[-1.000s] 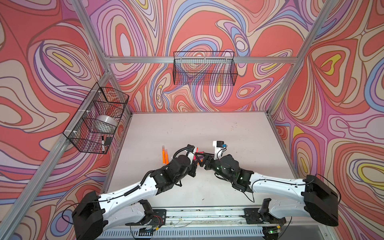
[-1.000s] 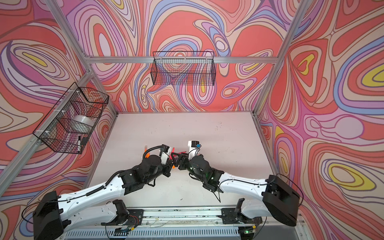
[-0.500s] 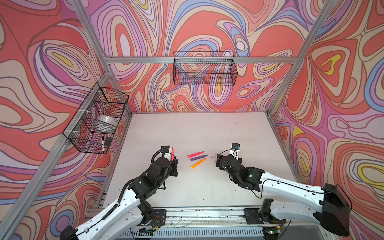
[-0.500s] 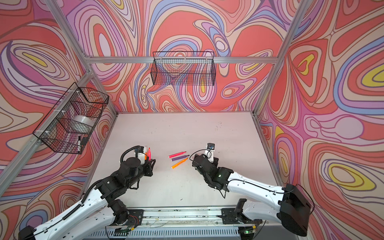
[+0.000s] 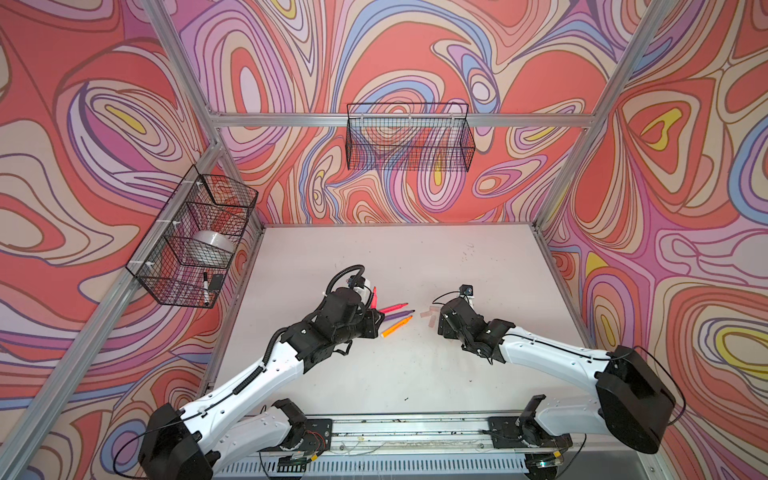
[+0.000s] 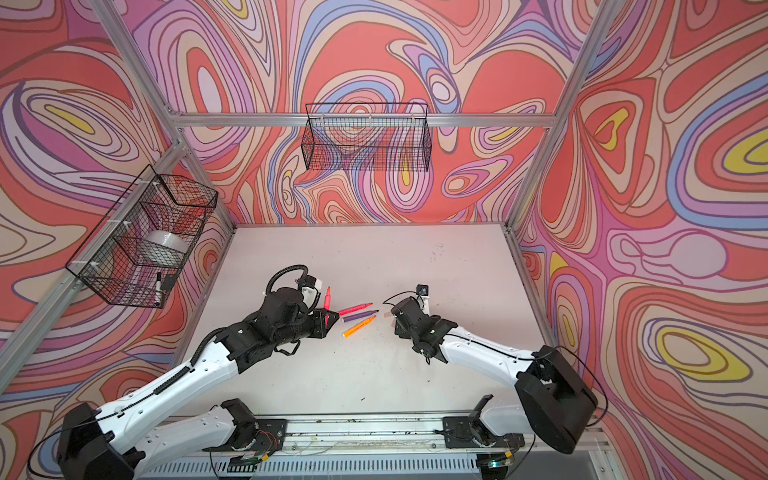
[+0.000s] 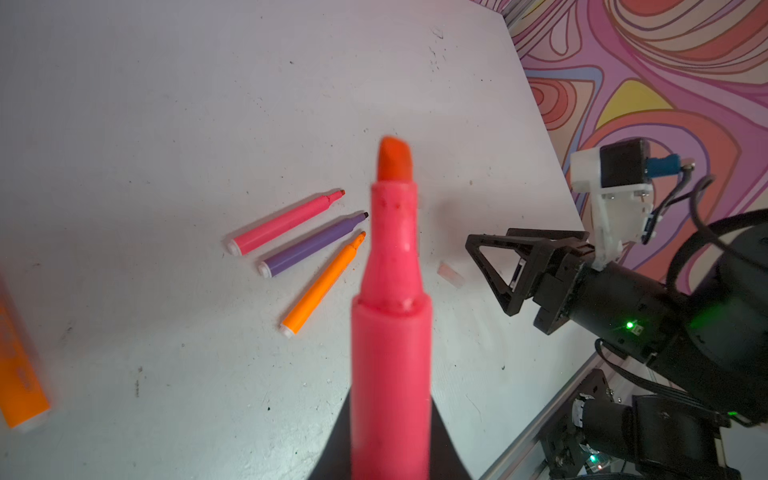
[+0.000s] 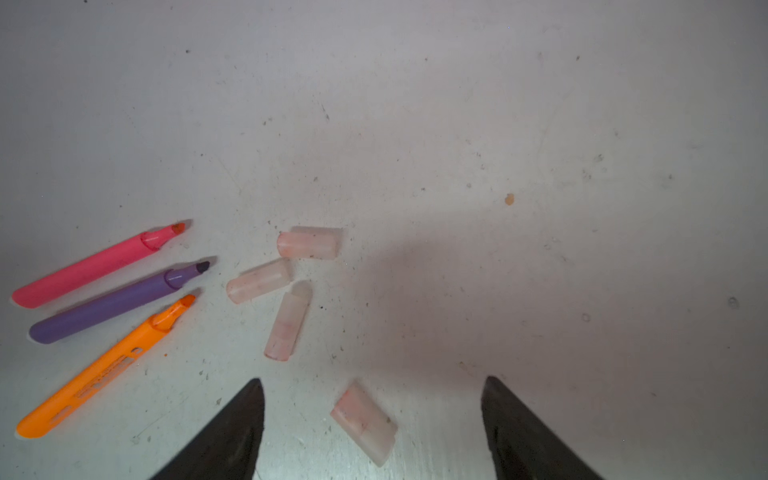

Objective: Insert the pens into the pen caps
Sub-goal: 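Move the right gripper away toward the loose pink caps while the left holds the marker, then lower the right gripper over a translucent pink cap and grasp it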

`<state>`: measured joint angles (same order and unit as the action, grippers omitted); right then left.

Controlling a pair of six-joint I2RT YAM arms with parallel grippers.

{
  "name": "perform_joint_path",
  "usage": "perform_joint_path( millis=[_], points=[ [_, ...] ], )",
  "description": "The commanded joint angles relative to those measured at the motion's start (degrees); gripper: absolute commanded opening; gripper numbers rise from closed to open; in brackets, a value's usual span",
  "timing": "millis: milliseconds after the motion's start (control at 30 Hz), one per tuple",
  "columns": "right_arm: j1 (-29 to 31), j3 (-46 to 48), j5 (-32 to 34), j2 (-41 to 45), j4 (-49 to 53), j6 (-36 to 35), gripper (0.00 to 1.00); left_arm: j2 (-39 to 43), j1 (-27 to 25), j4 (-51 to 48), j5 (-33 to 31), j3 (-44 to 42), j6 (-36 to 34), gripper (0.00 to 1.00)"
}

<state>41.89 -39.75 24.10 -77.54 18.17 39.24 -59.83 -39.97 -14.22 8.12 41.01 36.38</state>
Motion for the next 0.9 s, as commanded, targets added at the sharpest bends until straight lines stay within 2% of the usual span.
perform_joint_path(
  millis=[0,67,100,200,333,600,867],
  points=[
    [-0.49,0.37,-3.07,-2.43,-2.01,-1.16,0.84,-1.24,-3.37,6.92,0.10,-3.40,-5.93,0.00],
    [-0.58,0.24,-4.33,-4.20,-3.01,-1.35,0.82,-1.81,-8.20,7.28,-7.86,-3.71,-9.47,0.00],
    [-0.58,0.02,-4.74,-4.91,-3.14,-1.36,0.81,-2.29,-9.31,8.45,-8.49,-3.99,-9.70,0.00],
    [-0.58,-0.45,-4.52,-5.93,-1.56,-0.25,0.75,-5.00,-10.40,10.24,-5.13,-2.71,-10.13,0.00],
    [-0.56,0.92,-3.49,-3.27,1.38,1.54,0.69,-5.70,-10.93,8.88,-6.71,-1.86,-10.37,0.00],
    [-0.50,5.50,-9.05,-0.45,0.64,3.28,0.41,-3.02,-11.06,7.96,-8.00,-2.34,-10.51,0.00],
    [-0.52,5.59,-11.34,-5.85,-2.80,3.78,0.38,-1.67,-10.97,7.09,-9.25,-2.43,-10.37,0.00]
  ],
)
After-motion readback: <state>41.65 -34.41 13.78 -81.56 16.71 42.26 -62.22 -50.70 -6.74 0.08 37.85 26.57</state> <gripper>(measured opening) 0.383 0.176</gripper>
